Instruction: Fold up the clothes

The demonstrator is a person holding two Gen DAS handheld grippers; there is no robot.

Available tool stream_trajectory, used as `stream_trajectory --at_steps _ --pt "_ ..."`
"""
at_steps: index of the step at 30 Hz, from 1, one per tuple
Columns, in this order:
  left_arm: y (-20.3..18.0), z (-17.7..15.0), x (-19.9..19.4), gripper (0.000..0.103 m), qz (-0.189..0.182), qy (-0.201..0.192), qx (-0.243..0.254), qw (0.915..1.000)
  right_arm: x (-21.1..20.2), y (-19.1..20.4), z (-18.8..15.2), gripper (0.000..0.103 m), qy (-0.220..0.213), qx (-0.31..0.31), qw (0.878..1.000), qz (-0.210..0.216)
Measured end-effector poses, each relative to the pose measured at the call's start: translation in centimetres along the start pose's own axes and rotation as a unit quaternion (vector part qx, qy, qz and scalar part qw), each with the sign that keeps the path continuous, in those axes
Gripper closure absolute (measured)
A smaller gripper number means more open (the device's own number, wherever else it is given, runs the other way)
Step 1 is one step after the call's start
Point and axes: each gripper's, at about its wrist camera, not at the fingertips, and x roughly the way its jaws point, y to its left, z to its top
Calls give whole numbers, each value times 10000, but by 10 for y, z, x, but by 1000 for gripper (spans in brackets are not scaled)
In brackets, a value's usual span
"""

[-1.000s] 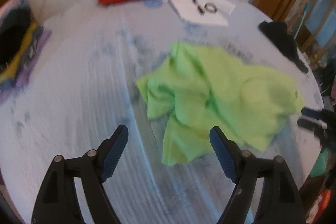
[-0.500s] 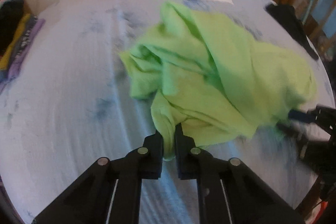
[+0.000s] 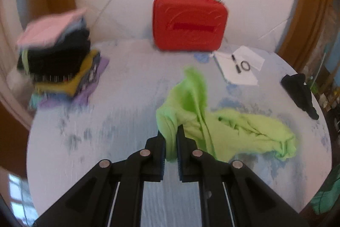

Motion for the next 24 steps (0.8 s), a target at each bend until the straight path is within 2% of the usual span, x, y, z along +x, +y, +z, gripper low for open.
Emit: stream_trajectory --at_steps 1,3,5,6,7,8,12,16,20,21,22,23,24 --pt "4 -7 5 80 48 129 -41 9999 7 -6 -5 95 174 85 9998 71" --pt "10 -20 15 35 175 300 -154 9993 20 -17 -16 84 523 248 9981 210" --pt "14 -28 20 29 193 367 -355 9985 41 -11 -34 61 878 156 9957 269" --pt "16 -29 22 29 112 428 -468 9979 51 -8 -42 55 1052 112 9939 301" --pt "17 -30 25 29 96 487 -567 9972 63 -2 -46 43 1166 84 9925 365" --pt "16 -30 27 29 98 511 -615 9968 72 1 -52 38 1313 103 9902 462" --pt "7 -38 49 29 58 706 -884 9936 109 16 -72 33 1841 67 9802 728" --pt "-7 -52 84 29 -17 1063 -1158 9876 140 33 -82 17 2177 -386 9725 739" --pt "-31 -68 119 29 -35 1342 -1293 9825 170 44 -89 16 2453 -623 9653 648" --pt "-39 -71 125 33 65 1370 -1194 9833 176 44 -92 16 2519 -620 9638 609" --pt "-46 -74 132 41 182 1394 -1079 9842 183 45 -94 16 2587 -619 9622 580" --pt "-54 -75 135 54 294 1422 -919 9851 187 48 -98 16 2685 -650 9586 691" --pt "-60 -75 138 61 404 1450 -749 9858 192 51 -101 17 2779 -687 9548 801"
